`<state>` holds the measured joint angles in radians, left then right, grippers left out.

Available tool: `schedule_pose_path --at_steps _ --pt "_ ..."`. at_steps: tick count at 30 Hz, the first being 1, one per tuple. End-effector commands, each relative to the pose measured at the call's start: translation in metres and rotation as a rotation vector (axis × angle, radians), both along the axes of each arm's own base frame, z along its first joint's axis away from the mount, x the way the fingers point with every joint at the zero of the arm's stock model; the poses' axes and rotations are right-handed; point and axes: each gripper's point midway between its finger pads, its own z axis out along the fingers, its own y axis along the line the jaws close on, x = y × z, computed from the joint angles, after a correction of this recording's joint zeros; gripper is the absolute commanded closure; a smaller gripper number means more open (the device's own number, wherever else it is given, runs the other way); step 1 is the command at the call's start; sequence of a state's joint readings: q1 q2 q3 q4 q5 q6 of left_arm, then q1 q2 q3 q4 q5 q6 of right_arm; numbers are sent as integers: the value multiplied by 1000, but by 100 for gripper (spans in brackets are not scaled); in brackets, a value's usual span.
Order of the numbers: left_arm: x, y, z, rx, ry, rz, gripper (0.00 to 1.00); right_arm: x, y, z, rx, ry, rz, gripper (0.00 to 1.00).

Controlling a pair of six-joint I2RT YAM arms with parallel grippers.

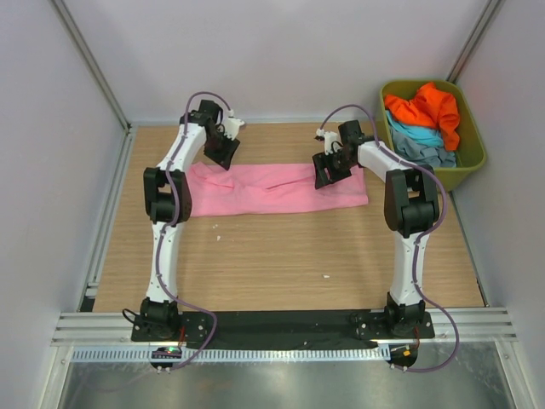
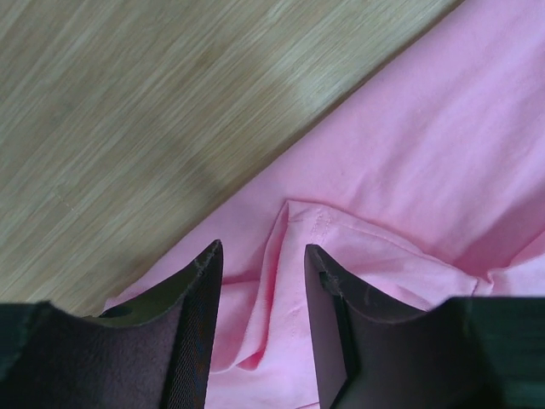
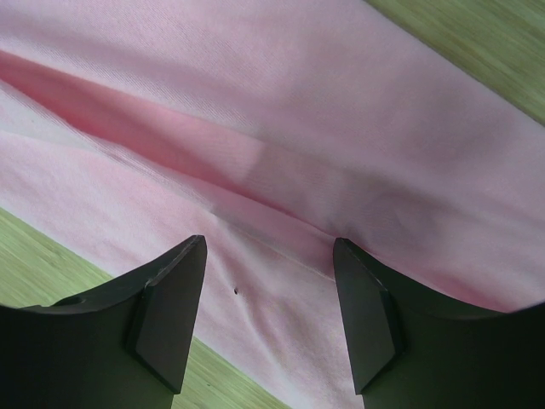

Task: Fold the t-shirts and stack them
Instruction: Fold the tshirt

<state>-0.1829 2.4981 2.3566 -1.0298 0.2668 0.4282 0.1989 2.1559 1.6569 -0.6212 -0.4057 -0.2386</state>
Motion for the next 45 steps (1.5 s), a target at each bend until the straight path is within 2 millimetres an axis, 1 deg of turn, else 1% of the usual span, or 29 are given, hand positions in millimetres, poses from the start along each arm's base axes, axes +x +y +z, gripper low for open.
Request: schedule_pose_path --at_steps 1,5,6,12,18,21,24,28,31,33,34,35,37,39,40,43,45 --pt "-6 3 4 10 9 -15 56 7 2 11 1 -46 11 33" --pt "-9 1 0 0 28 -19 57 7 3 11 -1 -48 15 33" --pt "-11 1 -4 1 39 -19 58 7 4 11 -2 -48 16 33" --pt "-18 -4 -7 -23 70 -27 67 7 3 9 -9 -48 15 33" --pt "-24 -4 -9 -32 95 -27 68 8 4 9 -8 -49 17 33" --pt "-26 -4 -11 -35 106 -30 72 9 5 9 -8 -51 18 33" --pt "-28 -6 -13 -41 115 -31 78 9 4 8 -11 -50 17 33" --pt "-28 -8 -13 -55 121 -28 94 8 4 8 -12 -50 18 32" --pt "-24 -13 -7 -77 100 -24 100 8 3 7 -16 -50 16 33" --pt "-20 -16 2 -100 78 -14 100 8 4 7 -16 -48 18 33" --pt "-14 -18 9 -112 47 -15 100 8 4 7 -17 -50 17 33" --pt "-12 -19 11 -119 38 -15 100 9 4 7 -17 -53 17 33" --pt "-2 -25 29 -150 -12 -18 100 8 3 7 -19 -51 18 32" --pt "5 -31 40 -176 -50 -18 100 8 3 7 -19 -51 18 33" --pt "8 -34 48 -187 -75 -24 100 8 4 7 -20 -52 20 33" --pt "16 -41 64 -216 -130 -32 100 8 3 6 -23 -53 20 33" --pt "20 -47 70 -238 -150 -36 100 7 3 6 -23 -52 20 33"
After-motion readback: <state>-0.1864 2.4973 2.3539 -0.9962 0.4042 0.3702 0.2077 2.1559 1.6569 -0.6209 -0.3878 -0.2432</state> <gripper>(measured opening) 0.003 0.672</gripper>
